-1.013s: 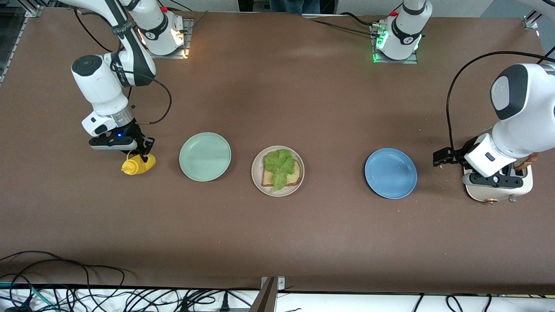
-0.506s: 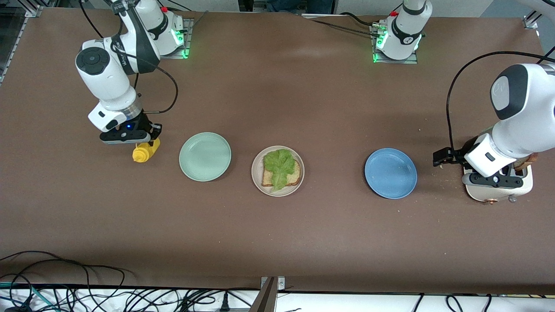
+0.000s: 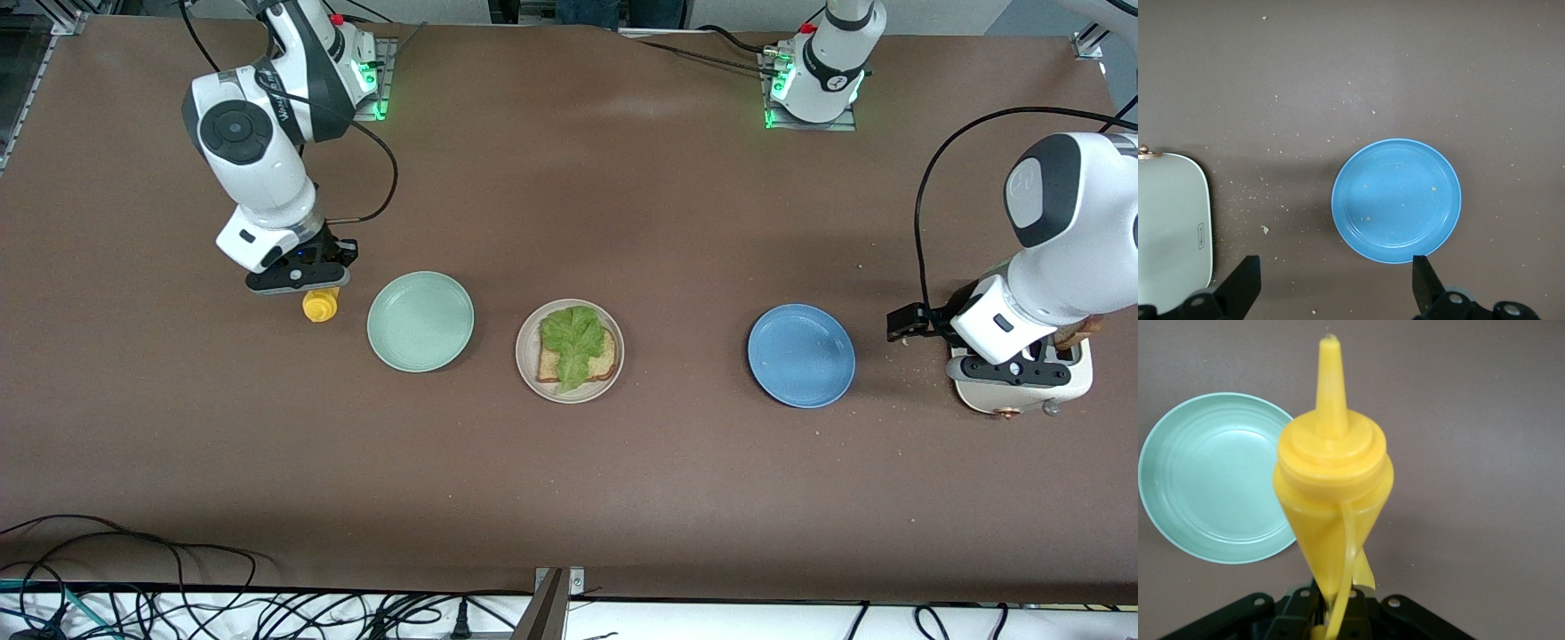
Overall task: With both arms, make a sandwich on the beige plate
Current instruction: 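Raise the held mustard bottle with the right gripper toward the plates, then carry the mustard bottle with the right gripper over the bread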
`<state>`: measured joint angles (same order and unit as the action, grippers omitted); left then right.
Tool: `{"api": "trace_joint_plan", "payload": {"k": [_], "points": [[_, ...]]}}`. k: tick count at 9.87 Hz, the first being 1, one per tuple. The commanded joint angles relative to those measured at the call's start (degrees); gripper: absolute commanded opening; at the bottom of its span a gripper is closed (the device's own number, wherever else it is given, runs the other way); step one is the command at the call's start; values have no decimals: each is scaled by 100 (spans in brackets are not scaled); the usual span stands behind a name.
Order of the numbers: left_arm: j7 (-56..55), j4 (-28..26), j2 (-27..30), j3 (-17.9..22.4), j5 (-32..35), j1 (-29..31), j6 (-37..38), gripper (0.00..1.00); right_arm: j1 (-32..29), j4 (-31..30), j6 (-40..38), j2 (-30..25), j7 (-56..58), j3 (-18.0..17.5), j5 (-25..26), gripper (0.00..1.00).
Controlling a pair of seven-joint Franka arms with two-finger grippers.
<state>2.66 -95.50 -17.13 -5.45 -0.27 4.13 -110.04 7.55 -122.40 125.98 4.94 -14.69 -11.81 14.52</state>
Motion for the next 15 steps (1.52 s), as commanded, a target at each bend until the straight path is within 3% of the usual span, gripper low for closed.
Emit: {"api": "trace_joint_plan", "payload": {"k": [1, 6, 10, 15], "points": [[-99, -4, 17, -17, 203, -8, 18, 100, 298, 969, -879, 480, 80, 3, 375, 0], [-99, -4, 8, -17, 203, -17, 18, 100, 1606, 2640, -2795, 1736, 37, 3, 1700, 0], [-99, -4, 8, -17, 203, -8, 18, 100, 2697, 4099, -4447, 3159, 185, 12, 2922, 0], [-99, -4, 17, -17, 212, 18, 18, 100, 3419, 5031, -4697, 3978, 1274, 38, 3917, 0]]}}
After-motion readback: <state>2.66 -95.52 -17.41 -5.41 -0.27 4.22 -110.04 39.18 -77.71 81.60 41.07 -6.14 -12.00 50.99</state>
